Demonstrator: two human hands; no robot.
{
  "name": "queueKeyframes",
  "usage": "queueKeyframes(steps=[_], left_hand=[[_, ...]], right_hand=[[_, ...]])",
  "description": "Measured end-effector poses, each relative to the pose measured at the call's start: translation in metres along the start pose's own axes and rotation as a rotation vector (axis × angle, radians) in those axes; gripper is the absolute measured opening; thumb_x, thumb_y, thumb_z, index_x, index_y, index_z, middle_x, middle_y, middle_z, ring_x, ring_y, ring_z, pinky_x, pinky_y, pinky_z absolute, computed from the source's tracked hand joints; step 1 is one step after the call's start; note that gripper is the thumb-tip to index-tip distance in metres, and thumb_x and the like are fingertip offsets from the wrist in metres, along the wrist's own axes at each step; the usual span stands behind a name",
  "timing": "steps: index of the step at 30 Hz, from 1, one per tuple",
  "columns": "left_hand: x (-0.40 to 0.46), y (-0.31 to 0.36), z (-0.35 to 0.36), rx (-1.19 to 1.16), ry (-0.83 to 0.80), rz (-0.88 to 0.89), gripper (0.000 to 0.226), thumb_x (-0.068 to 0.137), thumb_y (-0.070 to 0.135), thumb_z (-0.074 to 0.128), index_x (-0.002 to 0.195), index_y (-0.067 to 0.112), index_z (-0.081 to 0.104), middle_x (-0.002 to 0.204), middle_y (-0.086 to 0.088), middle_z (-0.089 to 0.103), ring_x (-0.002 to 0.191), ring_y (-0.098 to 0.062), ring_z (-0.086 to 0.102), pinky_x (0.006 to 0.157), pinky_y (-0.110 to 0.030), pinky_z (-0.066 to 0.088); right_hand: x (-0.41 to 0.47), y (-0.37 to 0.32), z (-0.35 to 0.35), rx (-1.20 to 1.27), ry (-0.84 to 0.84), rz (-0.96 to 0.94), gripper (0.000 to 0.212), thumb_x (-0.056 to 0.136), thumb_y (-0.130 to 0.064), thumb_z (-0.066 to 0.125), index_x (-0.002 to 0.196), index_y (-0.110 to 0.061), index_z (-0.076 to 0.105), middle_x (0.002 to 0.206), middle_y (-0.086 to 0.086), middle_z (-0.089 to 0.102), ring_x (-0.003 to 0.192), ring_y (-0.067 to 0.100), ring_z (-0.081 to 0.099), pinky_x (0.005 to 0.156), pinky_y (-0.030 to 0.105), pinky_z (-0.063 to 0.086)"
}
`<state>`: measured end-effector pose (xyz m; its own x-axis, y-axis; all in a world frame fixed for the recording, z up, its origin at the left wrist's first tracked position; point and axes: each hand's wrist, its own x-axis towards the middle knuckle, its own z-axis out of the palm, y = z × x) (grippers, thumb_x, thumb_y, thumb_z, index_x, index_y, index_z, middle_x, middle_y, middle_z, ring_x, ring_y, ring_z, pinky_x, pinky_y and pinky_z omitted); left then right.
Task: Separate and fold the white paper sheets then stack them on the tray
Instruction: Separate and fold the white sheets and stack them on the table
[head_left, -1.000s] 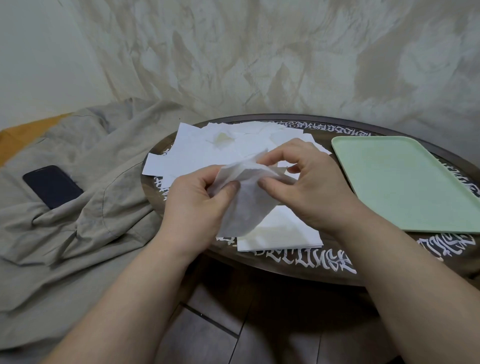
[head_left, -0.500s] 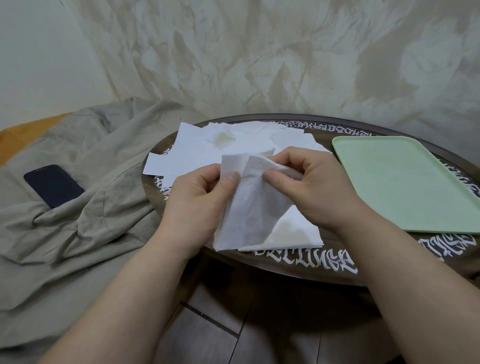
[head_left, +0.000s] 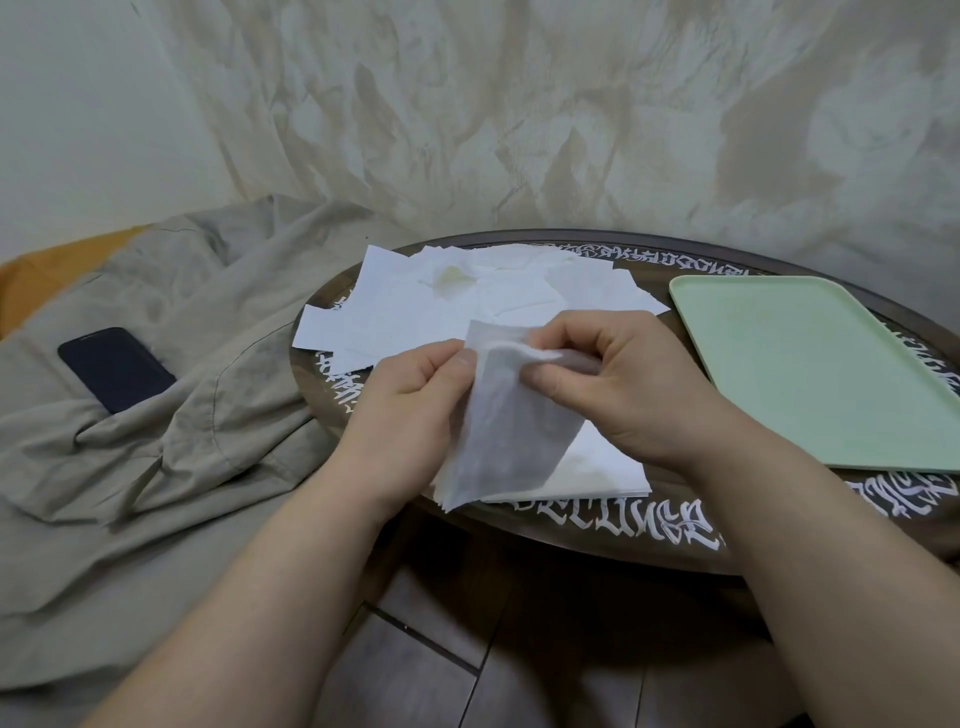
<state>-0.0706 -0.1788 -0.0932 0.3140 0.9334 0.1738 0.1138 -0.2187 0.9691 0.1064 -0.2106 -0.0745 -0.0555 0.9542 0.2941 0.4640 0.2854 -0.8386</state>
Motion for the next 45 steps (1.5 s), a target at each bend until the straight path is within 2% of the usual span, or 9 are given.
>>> queueKeyframes(steps=[5,14,18,20,28,30,34,39,45], left_hand=[[0.003,-0.001,-0.005,0.003,0.164,-0.014,0.046,0.085,0.036,0.046,0.082,-0.01,0.054,0.071,-0.009,0.048,0.067,-0.017,0.039,0.065,-0.033,0.032],[0.003,0.0,-0.007,-0.062,0.016,-0.031,0.068,0.079,0.05,0.054,0.095,-0.016,0.052,0.084,-0.013,0.054,0.077,-0.023,0.044,0.073,-0.038,0.033],[0.001,-0.002,-0.004,-0.09,0.01,-0.042,0.042,0.087,0.04,0.06,0.088,-0.001,0.069,0.088,-0.025,0.069,0.078,-0.024,0.057,0.073,-0.037,0.043],[0.0,-0.002,-0.001,-0.104,0.018,-0.053,0.025,0.095,0.024,0.061,0.083,0.008,0.075,0.083,-0.014,0.074,0.074,-0.018,0.065,0.066,-0.028,0.05],[0.001,0.001,0.002,-0.102,0.081,-0.053,0.025,0.098,0.019,0.056,0.084,0.012,0.076,0.088,-0.01,0.076,0.079,-0.019,0.069,0.071,-0.035,0.054],[0.0,0.003,0.003,-0.146,0.076,-0.058,0.026,0.097,0.023,0.056,0.083,0.01,0.074,0.082,-0.007,0.075,0.071,-0.015,0.067,0.063,-0.027,0.052],[-0.004,0.005,0.004,-0.196,-0.012,-0.046,0.012,0.077,0.025,0.074,0.087,0.019,0.076,0.089,-0.005,0.077,0.082,-0.018,0.074,0.068,-0.027,0.057],[-0.003,0.006,0.003,0.029,0.085,0.022,0.02,0.083,0.007,0.074,0.084,0.028,0.075,0.084,0.006,0.077,0.078,-0.013,0.073,0.073,-0.037,0.06],[-0.005,0.006,0.004,0.182,0.065,0.075,0.011,0.073,0.028,0.068,0.083,0.03,0.071,0.079,0.012,0.073,0.071,-0.004,0.064,0.067,-0.025,0.052]], right_hand=[[-0.005,-0.009,-0.007,0.154,-0.152,-0.014,0.002,0.076,-0.015,0.073,0.076,-0.016,0.072,0.076,-0.002,0.069,0.077,0.004,0.058,0.075,0.024,0.045],[-0.002,-0.003,-0.006,0.083,-0.059,0.016,0.011,0.082,-0.006,0.072,0.076,-0.015,0.072,0.074,-0.003,0.069,0.072,0.002,0.058,0.07,0.017,0.043],[0.0,0.001,-0.006,0.015,0.02,0.048,0.007,0.082,-0.008,0.072,0.079,-0.014,0.074,0.079,-0.006,0.072,0.073,0.002,0.059,0.069,0.018,0.044],[0.0,0.002,-0.006,0.019,0.022,0.068,0.005,0.082,-0.009,0.072,0.079,-0.013,0.073,0.081,-0.006,0.072,0.075,0.003,0.06,0.069,0.018,0.045],[0.001,0.001,-0.004,0.068,0.024,0.101,0.006,0.083,-0.012,0.073,0.077,-0.011,0.071,0.082,0.001,0.071,0.074,0.006,0.06,0.07,0.026,0.047],[0.001,0.001,-0.002,0.075,0.052,0.1,0.007,0.083,-0.013,0.072,0.077,-0.01,0.071,0.081,0.003,0.071,0.074,0.008,0.061,0.07,0.03,0.048],[0.002,0.002,0.0,0.084,0.122,0.111,0.009,0.081,-0.014,0.073,0.073,-0.012,0.07,0.074,0.001,0.07,0.07,0.012,0.062,0.068,0.039,0.051],[0.002,-0.003,0.003,-0.114,0.197,-0.04,0.015,0.076,-0.017,0.075,0.081,-0.026,0.064,0.085,-0.011,0.06,0.079,0.002,0.055,0.07,0.019,0.043],[0.001,-0.011,0.007,-0.259,0.029,-0.2,0.031,0.075,-0.008,0.068,0.095,-0.032,0.068,0.108,-0.011,0.047,0.11,0.012,0.043,0.088,0.002,0.027]])
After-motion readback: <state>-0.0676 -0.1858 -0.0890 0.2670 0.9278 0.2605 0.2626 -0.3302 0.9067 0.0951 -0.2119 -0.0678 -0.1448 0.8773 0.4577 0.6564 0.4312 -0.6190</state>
